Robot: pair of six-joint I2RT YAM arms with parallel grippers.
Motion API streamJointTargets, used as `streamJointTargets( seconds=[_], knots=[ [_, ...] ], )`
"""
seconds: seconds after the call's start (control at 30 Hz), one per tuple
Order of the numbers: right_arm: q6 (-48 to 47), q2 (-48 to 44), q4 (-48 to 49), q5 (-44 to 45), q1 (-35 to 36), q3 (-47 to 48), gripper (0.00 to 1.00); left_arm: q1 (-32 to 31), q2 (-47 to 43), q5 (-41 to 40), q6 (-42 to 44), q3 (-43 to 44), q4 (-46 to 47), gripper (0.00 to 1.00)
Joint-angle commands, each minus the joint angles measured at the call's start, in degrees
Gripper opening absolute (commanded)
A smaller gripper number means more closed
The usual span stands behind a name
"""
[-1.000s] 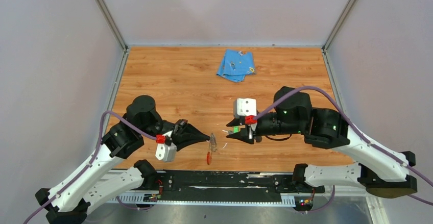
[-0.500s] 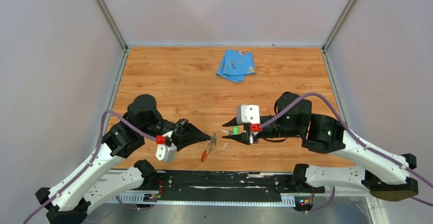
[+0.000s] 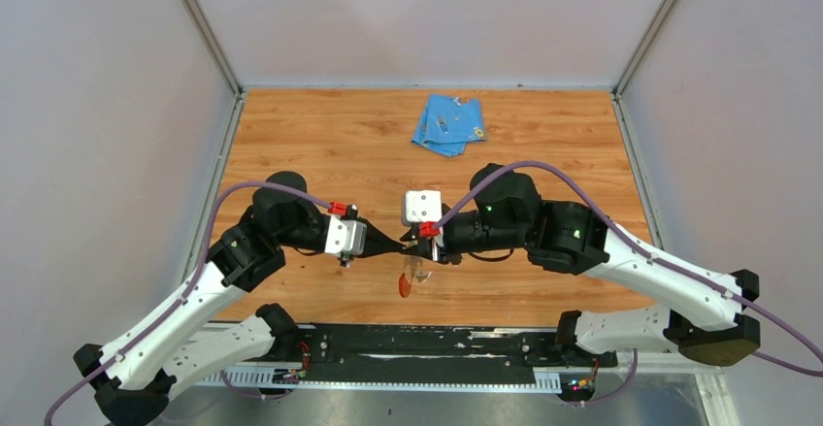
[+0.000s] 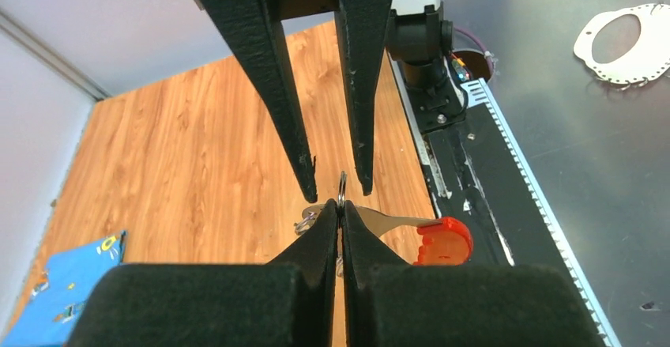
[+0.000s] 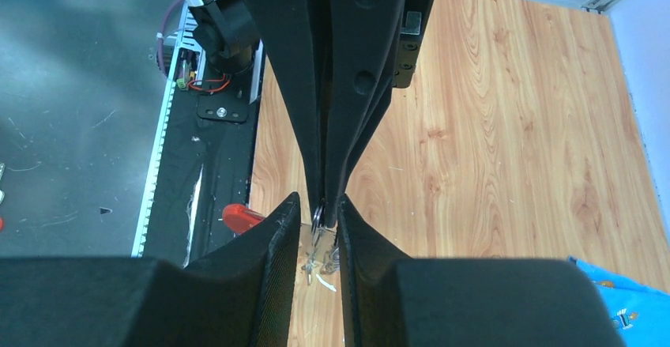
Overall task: Put the keys on the keyring
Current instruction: Adjust the key on the keyring.
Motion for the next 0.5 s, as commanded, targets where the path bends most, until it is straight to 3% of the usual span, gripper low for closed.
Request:
streamJointTargets(
  seconds=[0.0, 0.17, 0.37, 0.47],
  knots=[
    [0.2, 0.6, -3.4, 0.2, 0.3, 3.2, 0.26, -0.1, -0.2, -1.4, -4.1, 1.5, 1.6, 0.0],
    [0.8, 1.3, -6.7, 0.5, 0.0, 4.2, 0.21, -0.2, -0.3, -1.0, -4.3, 1.4, 1.4, 0.0],
    [1.3, 1.2, -8.8, 1.6, -0.1, 4.4, 0.3, -0.1, -0.4, -0.6, -4.5, 1.3, 1.6, 0.0],
    [1.3, 1.9, -8.7, 1.9, -0.3, 5.0, 0.22, -0.1, -0.4, 0.3, -4.9, 1.2, 2.4, 0.0]
  ],
)
